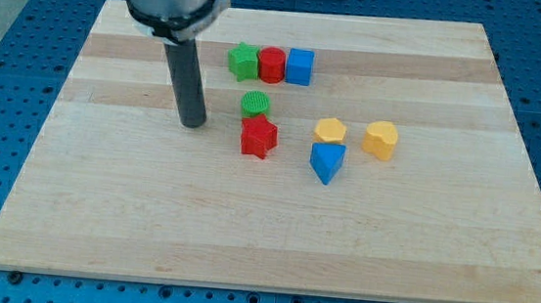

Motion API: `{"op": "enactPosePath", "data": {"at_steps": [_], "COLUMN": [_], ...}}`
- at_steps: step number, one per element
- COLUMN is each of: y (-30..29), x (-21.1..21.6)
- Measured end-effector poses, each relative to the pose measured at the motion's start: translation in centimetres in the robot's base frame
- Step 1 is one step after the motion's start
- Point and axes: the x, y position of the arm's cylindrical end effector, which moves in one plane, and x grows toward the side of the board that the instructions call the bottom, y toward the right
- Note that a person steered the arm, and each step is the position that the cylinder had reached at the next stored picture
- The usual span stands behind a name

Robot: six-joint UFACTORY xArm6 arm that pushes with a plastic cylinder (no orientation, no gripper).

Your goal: Slide the green circle to the right of the blue cube

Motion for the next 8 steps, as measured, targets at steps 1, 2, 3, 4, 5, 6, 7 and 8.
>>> {"op": "enactPosePath", "data": {"at_steps": [1, 2, 3, 4, 5, 6, 7, 8], "y": [1.3, 1.8, 1.8, 1.8, 3.3, 6.9, 11.3, 13.5], "x": [1.0, 1.0, 0.8, -0.4, -1.3, -1.8, -2.9, -3.8]}}
